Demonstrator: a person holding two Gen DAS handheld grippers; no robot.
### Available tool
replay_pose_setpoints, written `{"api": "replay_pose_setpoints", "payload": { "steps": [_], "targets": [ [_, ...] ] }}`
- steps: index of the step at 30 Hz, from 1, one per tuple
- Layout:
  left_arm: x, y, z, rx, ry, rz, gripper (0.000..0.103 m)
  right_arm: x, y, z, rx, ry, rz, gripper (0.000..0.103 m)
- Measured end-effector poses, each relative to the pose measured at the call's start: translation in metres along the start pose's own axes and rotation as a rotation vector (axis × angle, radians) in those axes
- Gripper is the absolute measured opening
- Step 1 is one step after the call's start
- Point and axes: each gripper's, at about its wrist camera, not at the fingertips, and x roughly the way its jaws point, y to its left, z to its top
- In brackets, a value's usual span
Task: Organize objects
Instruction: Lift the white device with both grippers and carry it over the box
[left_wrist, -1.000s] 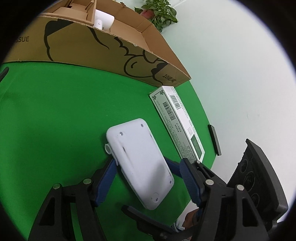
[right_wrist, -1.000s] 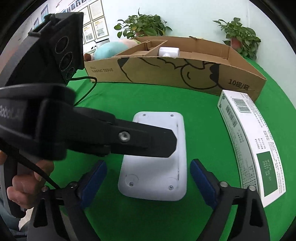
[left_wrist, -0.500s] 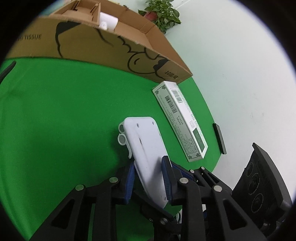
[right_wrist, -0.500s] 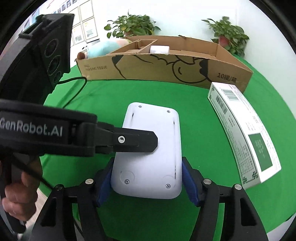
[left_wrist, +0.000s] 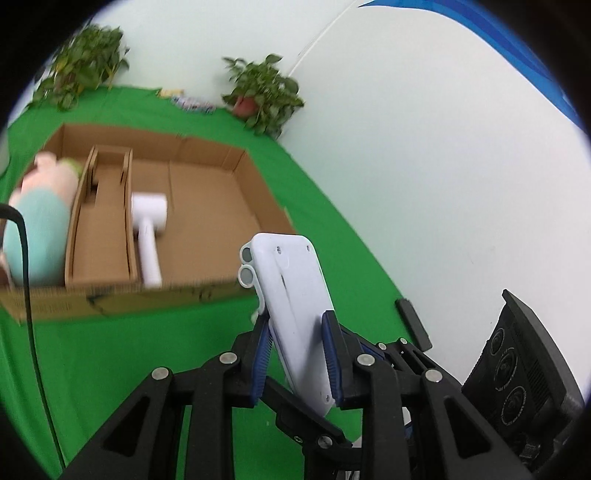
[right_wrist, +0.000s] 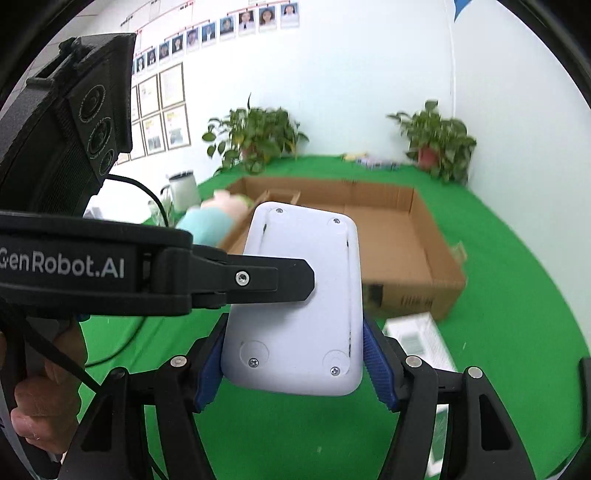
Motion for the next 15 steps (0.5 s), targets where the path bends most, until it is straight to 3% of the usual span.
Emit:
{"api": "replay_pose_setpoints", "payload": {
  "steps": [4,8,15],
  "targets": [
    [0.005,-0.011,0.048,0.039,0.000,0.019,0.025,0.000,-0.007,0.044,0.008,-0.037,-0.004,0.064],
    [0.007,0.003,0.094,0.026,0.018,0.036,0.024,0.020,-0.022,0.090,0.032,-0.005,0.025,0.063],
    [0.046,0.039,0.119,-0.047,0.092,0.058,0.024,0.080,-0.045,0.133,0.060,0.120,0.079,0.063]
  ]
}}
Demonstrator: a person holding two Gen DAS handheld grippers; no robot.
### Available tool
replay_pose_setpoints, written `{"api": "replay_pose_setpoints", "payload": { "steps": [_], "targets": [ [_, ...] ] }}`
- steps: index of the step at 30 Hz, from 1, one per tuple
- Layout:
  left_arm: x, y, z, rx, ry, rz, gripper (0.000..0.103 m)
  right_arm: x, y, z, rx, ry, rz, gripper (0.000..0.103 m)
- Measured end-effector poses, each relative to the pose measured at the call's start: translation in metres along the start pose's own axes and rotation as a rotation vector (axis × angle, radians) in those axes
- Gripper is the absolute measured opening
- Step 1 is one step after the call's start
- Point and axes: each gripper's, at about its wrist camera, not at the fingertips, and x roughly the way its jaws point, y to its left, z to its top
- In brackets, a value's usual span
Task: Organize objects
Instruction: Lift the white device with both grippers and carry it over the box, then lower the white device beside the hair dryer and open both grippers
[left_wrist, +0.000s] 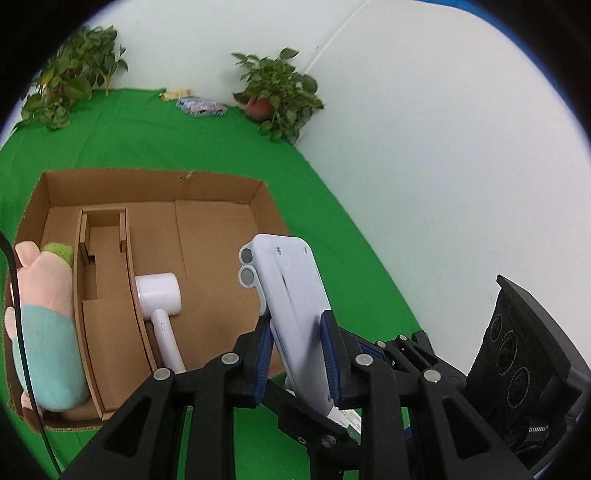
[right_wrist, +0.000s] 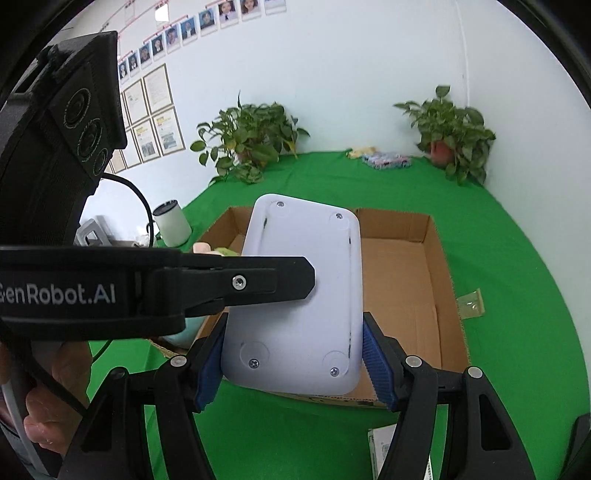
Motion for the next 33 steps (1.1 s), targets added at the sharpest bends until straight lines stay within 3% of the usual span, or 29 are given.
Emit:
{"api": "replay_pose_setpoints", "payload": {
  "steps": [8,18,28,33],
  "targets": [
    [0.063,0.044,-0.007,-0.077,0.110,0.024,0.024,0.075,-0.031,-0.006,0.069,0.154,0.065,0.063],
    [0.124,0.087,-0.026,-0.161,0.242,0.077,0.024,0.142,-0.054,-0.052,0.153,0.321,0.126,0.063],
    [0.129,0.097,-0.031,-0.189,0.279,0.093,0.024,0.167,-0.058,-0.059,0.153,0.408,0.139,0.065],
    [0.101,0.095,-0.030,-0.126,0.220,0.146,0.025,0.155,-0.057,-0.057,0.133,0.400,0.146,0.070]
  ]
}}
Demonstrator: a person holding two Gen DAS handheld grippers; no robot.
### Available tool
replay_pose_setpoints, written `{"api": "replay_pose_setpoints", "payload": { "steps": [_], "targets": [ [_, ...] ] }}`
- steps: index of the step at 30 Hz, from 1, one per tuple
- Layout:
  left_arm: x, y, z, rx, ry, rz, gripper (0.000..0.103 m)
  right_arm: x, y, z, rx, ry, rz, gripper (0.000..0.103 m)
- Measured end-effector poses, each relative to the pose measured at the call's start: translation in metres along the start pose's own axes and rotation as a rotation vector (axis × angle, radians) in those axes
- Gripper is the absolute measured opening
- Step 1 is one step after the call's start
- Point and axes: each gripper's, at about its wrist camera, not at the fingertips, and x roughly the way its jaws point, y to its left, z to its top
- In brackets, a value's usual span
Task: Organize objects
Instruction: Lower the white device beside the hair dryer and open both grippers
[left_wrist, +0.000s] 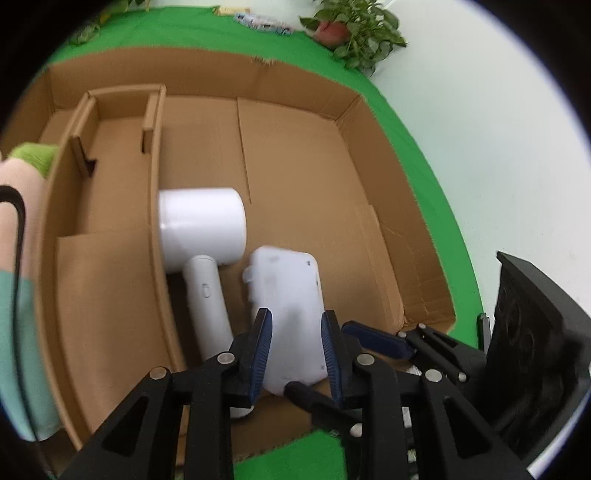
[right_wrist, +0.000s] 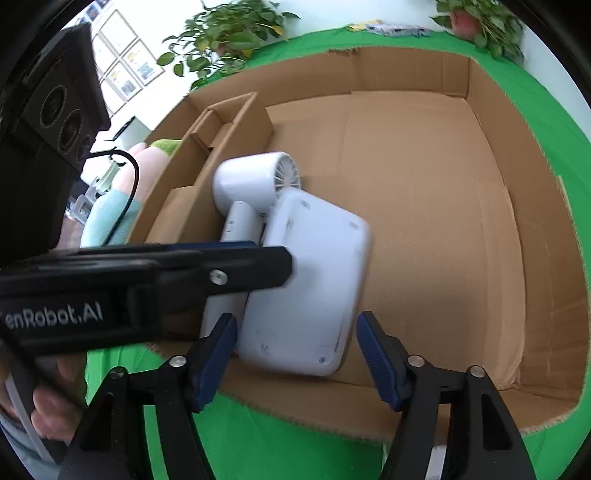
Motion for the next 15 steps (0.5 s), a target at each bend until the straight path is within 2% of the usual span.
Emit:
{"api": "replay_pose_setpoints", "payload": {
  "steps": [3,6,8,9,10,15],
  "targets": [
    [-0.024,0.005,-0.006,0.010,-0.058,0.011,0.025,-0.011,-0.005,0.004,0.021,-0.026,0.020,0.072],
    [-0.041,0.015,-0.016,0.008,-0.089,0.021,0.025,-0.010,-0.015,0.013,0.066,-0.034,0.003,0.072],
    [-0.048,0.024,-0.020,0.001,-0.097,0.027,0.025,0.002,-0.016,0.016,0.075,-0.016,-0.019,0.063],
    [-0.051,0.027,-0.022,-0.002,-0.101,0.029,0.025,0.007,-0.017,0.017,0.078,-0.006,-0.025,0.053],
    [-0.052,0.030,-0.024,-0.003,-0.105,0.031,0.025,0.011,-0.017,0.016,0.084,0.001,-0.026,0.048],
    [-0.060,0.041,-0.033,-0.009,-0.126,0.037,0.025,0.021,-0.012,0.017,0.075,-0.026,-0.020,0.042]
  ]
}}
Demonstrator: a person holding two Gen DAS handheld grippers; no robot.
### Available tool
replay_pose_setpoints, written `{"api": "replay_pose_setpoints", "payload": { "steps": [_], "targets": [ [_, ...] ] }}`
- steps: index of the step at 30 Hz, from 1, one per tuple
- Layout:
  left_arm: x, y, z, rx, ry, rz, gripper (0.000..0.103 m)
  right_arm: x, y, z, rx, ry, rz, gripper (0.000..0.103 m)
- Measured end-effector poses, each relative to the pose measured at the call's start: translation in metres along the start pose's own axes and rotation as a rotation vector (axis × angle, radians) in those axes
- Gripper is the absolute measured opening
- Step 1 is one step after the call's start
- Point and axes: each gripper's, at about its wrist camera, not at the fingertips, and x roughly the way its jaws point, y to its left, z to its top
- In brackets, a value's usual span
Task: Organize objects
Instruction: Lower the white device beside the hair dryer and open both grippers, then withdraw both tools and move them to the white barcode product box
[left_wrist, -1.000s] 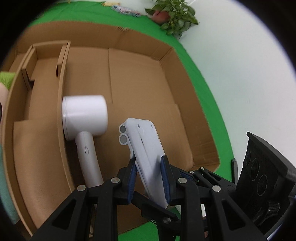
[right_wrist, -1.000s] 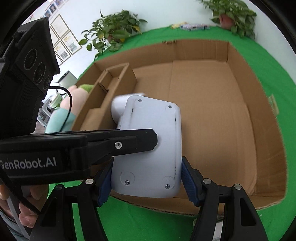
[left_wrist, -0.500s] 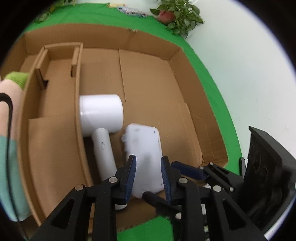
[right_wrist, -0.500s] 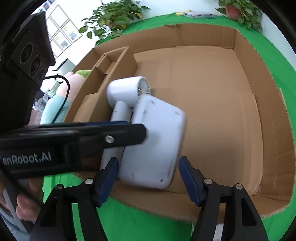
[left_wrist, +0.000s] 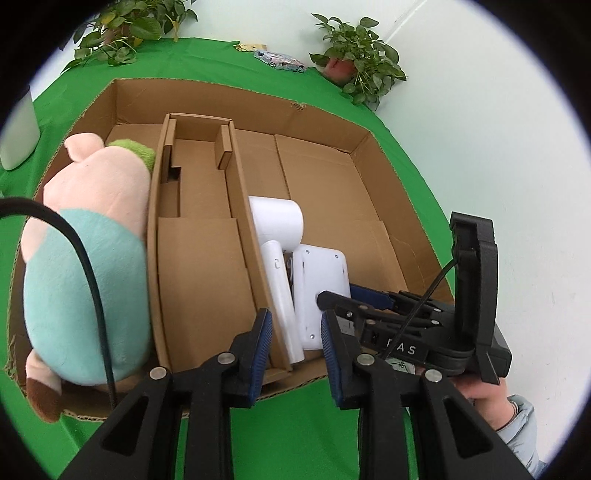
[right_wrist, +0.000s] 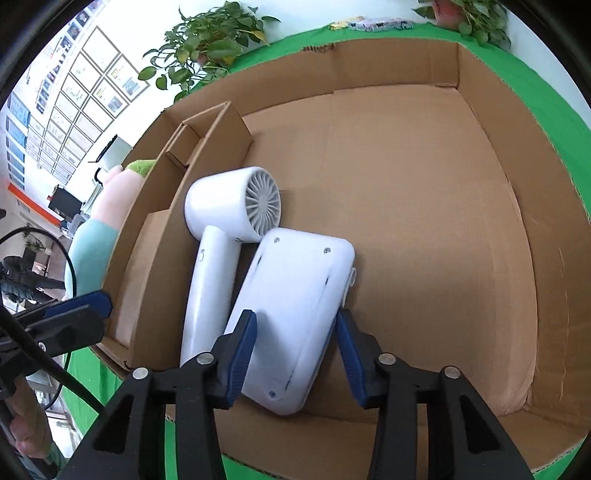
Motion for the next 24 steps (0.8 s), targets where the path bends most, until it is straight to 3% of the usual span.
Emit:
{"api": "replay_pose_setpoints", "payload": {
  "steps": [11,12,16,20,21,23,24],
  "targets": [
    [-0.002,-0.004,-0.014,0.036,-0.034,0.030,0.025,-0.006,0.003,0.002,-0.071,-0.009,-0.045,0.041],
    [-0.005,-0.005,-0.016,0.046,-0.045,0.050,0.025,-0.009,0.004,0.000,-0.080,-0.017,-0.059,0.045],
    [-0.018,-0.009,-0.027,0.071,-0.124,0.122,0.029,-0.029,0.011,-0.012,-0.101,-0.105,-0.084,0.082],
    [-0.033,-0.015,-0.040,0.098,-0.224,0.219,0.032,-0.063,0.018,-0.032,-0.117,-0.223,-0.112,0.092],
    [-0.038,-0.020,-0.044,0.116,-0.257,0.248,0.034,-0.071,0.022,-0.037,-0.123,-0.253,-0.133,0.094],
    [-0.049,-0.031,-0.057,0.154,-0.341,0.342,0.051,-0.089,0.034,-0.054,-0.157,-0.322,-0.174,0.096],
    [-0.054,-0.038,-0.063,0.167,-0.385,0.384,0.067,-0.098,0.042,-0.064,-0.182,-0.361,-0.191,0.100]
  ]
}}
